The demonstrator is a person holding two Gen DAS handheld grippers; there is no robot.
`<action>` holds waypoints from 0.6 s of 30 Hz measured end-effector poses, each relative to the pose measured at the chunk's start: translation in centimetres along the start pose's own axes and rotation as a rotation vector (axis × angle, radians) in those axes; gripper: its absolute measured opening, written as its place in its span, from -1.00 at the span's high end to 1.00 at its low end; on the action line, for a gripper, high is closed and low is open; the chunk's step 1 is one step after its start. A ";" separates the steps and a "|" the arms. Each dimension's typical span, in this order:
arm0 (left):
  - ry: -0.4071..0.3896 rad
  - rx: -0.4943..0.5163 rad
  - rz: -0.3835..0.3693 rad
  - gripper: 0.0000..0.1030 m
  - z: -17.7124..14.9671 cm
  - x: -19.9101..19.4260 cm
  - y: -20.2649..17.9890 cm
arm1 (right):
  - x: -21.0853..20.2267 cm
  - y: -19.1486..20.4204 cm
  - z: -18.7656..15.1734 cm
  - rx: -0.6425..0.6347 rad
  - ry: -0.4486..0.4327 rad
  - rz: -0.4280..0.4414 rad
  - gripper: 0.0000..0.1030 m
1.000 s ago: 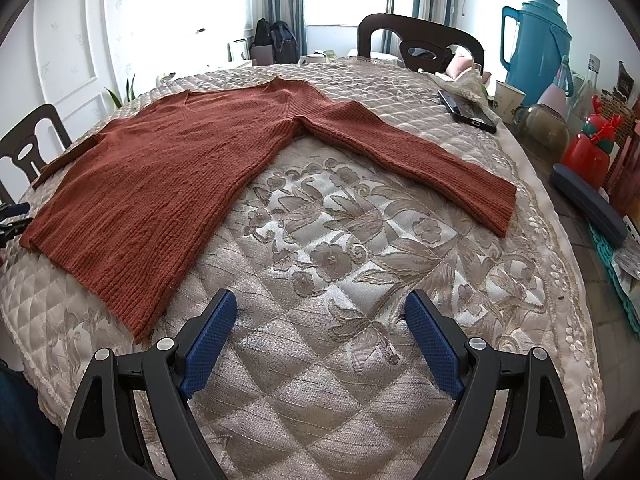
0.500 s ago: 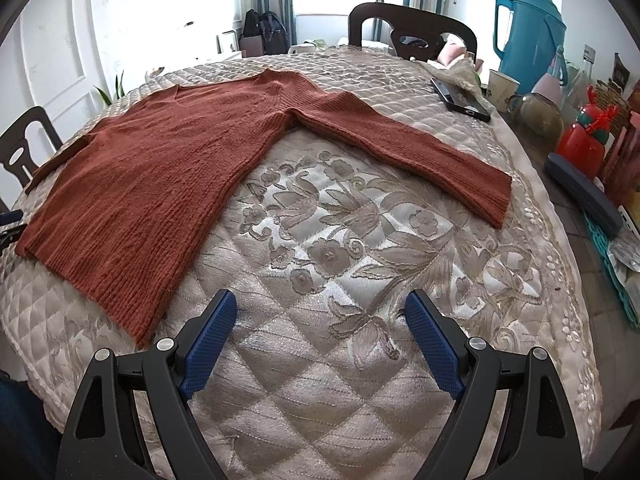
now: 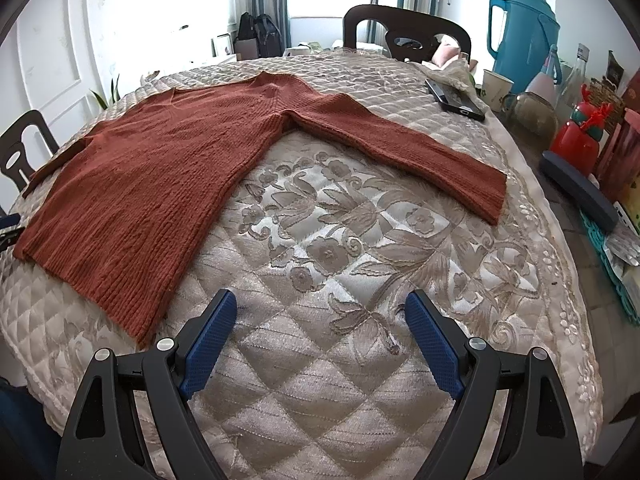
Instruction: Fold small clothes
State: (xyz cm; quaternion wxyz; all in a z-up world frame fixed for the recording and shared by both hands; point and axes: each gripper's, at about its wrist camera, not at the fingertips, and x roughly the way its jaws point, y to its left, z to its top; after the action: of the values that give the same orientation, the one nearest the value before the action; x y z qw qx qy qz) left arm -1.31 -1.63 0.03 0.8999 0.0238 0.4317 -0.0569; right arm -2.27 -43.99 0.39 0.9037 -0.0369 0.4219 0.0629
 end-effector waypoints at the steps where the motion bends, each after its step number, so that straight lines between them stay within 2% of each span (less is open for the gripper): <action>1: 0.001 -0.001 0.000 -1.00 0.0 0.0 0.0 | 0.0 0.0 0.0 -0.002 0.002 -0.002 -0.68; 6: 0.019 -0.003 0.000 -1.00 0.3 0.1 0.0 | -0.3 0.2 0.1 0.017 0.012 -0.001 -0.68; 10: 0.013 -0.018 -0.006 -1.00 0.7 0.3 0.1 | -0.9 0.7 0.7 0.045 -0.014 0.026 -0.67; 16: -0.037 -0.150 -0.045 -0.99 1.6 -0.1 2.2 | -1.7 2.8 2.9 0.064 -0.073 0.056 -0.66; 18: -0.063 -0.201 -0.045 -0.92 1.8 -0.3 3.3 | -1.6 4.2 3.8 0.043 -0.092 0.085 -0.66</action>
State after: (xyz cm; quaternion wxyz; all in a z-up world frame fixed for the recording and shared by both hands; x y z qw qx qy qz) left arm 0.26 1.46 1.38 0.9094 -0.0778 0.4070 -0.0342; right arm -1.01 -39.47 4.03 0.9192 0.0034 0.3825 0.0939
